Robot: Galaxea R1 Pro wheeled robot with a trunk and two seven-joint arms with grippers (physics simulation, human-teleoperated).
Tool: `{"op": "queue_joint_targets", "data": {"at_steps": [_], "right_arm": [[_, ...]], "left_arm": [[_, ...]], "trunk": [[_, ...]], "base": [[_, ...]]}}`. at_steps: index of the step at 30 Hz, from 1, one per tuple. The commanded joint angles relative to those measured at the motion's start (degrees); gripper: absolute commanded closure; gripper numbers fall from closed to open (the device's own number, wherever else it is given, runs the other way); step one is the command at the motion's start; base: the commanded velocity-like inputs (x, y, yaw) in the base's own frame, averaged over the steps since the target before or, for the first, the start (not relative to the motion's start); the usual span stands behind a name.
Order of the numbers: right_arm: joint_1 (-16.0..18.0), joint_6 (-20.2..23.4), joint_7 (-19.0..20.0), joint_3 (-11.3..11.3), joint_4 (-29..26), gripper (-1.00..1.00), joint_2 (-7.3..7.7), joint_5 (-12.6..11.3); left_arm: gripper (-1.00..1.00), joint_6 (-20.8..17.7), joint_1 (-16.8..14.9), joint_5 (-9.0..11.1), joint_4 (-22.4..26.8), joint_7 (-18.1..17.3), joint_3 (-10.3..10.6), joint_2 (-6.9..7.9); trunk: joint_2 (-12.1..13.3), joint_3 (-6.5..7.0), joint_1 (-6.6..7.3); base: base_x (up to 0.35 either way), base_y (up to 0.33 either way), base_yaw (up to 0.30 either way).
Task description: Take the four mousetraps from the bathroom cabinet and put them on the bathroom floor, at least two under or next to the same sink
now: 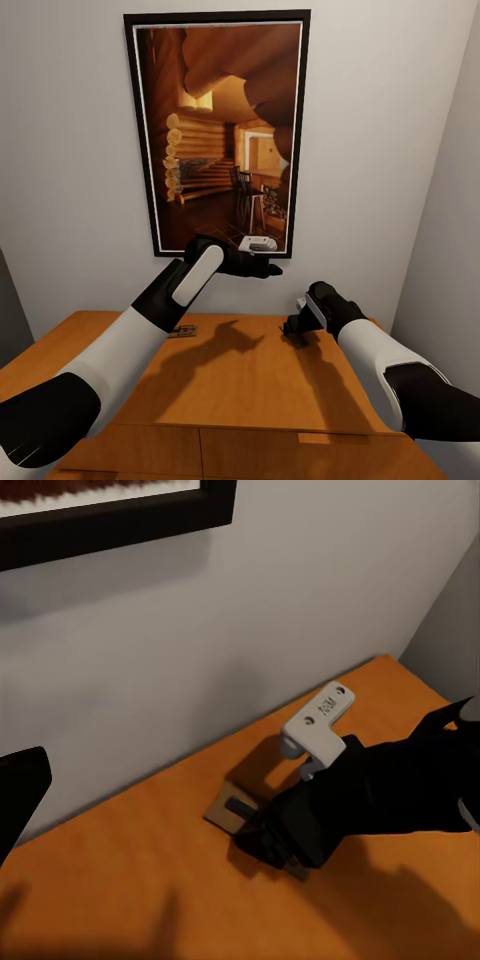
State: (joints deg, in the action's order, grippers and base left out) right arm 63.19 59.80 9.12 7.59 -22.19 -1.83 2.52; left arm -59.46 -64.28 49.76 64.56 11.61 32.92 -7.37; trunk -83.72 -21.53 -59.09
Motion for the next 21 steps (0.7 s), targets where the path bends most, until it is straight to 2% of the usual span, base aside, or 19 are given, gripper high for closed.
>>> {"op": "queue_joint_targets", "data": {"at_steps": [1,10,21], "right_arm": [[0.01,0.2,0.17,0.31,4.49,1.0,0.09,1.31],[0.01,0.2,0.19,-0.08,-5.49,1.0,1.76,0.55],[0.01,0.2,0.12,-0.05,-8.49,1.0,2.08,0.63]], "left_arm": [[-1.0,-0.13,-0.06,0.6,0.04,0.6,0.04,0.0],[-1.0,-0.13,-0.06,0.66,0.04,0.6,0.04,0.07],[-1.0,-0.13,-0.06,0.68,0.02,0.6,0.04,0.07]], "trunk": [[-0.03,-0.09,0.0],[-0.03,-0.09,0.0],[-0.03,-0.09,0.0]], "base": [[0.0,0.0,0.0],[0.0,0.0,0.0],[0.0,0.0,0.0]]}}
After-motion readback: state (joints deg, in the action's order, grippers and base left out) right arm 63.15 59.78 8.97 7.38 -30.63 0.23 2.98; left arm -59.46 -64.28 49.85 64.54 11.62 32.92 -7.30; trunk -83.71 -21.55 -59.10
